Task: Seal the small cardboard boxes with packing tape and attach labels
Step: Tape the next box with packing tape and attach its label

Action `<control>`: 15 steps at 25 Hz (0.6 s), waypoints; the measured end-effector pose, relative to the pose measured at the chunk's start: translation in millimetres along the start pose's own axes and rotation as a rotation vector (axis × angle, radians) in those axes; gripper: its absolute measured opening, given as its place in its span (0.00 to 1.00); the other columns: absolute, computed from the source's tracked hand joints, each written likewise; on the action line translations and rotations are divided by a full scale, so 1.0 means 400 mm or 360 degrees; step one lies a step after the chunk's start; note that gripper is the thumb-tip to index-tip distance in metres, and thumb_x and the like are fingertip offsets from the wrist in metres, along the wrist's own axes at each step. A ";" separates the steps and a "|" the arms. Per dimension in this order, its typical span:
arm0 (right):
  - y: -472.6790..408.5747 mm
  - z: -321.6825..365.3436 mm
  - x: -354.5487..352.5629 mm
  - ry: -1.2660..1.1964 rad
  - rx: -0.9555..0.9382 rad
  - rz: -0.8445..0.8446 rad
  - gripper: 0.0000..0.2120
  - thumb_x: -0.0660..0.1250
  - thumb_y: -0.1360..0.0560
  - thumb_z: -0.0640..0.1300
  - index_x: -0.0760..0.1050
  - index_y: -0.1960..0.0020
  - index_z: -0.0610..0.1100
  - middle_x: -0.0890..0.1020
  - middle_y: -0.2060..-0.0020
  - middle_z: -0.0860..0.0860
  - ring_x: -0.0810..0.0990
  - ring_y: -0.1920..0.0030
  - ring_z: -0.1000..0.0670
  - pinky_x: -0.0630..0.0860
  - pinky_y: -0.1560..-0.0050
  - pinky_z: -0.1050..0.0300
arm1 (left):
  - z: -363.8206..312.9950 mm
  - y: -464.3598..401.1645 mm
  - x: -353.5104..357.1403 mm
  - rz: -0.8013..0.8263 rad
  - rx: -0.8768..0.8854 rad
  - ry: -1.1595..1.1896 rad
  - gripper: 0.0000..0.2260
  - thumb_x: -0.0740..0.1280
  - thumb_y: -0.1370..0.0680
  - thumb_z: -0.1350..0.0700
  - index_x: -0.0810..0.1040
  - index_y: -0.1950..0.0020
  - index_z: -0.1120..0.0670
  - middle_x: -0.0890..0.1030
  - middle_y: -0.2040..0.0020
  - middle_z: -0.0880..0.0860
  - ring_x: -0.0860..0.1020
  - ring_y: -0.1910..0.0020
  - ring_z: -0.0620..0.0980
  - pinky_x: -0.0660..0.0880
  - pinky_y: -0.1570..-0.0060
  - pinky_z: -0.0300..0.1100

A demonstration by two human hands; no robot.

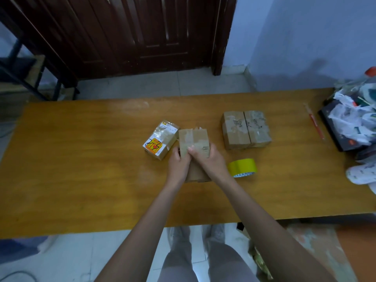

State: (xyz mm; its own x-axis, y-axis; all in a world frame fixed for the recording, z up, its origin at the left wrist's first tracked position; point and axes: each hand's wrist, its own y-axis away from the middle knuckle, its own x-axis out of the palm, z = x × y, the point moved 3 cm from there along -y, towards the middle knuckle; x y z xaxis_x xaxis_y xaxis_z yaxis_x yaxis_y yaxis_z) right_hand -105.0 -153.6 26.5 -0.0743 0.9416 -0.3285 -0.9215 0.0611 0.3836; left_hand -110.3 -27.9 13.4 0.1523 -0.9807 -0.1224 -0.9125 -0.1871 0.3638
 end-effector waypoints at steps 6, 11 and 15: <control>-0.014 -0.024 0.004 0.0351 -0.0223 -0.0075 0.21 0.58 0.21 0.60 0.75 0.39 0.46 0.83 0.50 0.50 0.82 0.50 0.49 0.77 0.54 0.55 | 0.025 0.008 0.002 -0.0078 0.0227 -0.0276 0.13 0.57 0.17 0.49 0.74 0.36 0.51 0.80 0.44 0.51 0.79 0.44 0.52 0.75 0.43 0.48; -0.011 -0.024 0.004 0.0308 -0.0257 -0.0223 0.24 0.49 0.18 0.57 0.78 0.47 0.43 0.83 0.56 0.45 0.81 0.55 0.44 0.78 0.56 0.47 | 0.013 0.005 0.001 -0.0087 0.0190 -0.0364 0.19 0.51 0.16 0.45 0.75 0.38 0.54 0.79 0.47 0.49 0.78 0.45 0.52 0.75 0.44 0.48; -0.015 -0.020 0.000 0.0048 -0.0063 -0.0148 0.26 0.46 0.17 0.58 0.79 0.47 0.47 0.83 0.52 0.49 0.81 0.49 0.48 0.78 0.48 0.48 | 0.010 -0.009 -0.004 -0.0072 -0.0073 -0.0068 0.22 0.47 0.16 0.44 0.71 0.31 0.53 0.75 0.34 0.50 0.73 0.36 0.47 0.70 0.38 0.44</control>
State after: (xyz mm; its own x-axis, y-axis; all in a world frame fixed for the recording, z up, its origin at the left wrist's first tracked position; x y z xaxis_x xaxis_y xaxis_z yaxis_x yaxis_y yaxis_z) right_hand -102.8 -156.7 17.3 0.0016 0.9220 -0.3872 -0.9393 0.1343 0.3159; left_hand -108.8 -25.2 8.7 0.1757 -0.9681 -0.1787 -0.8865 -0.2345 0.3990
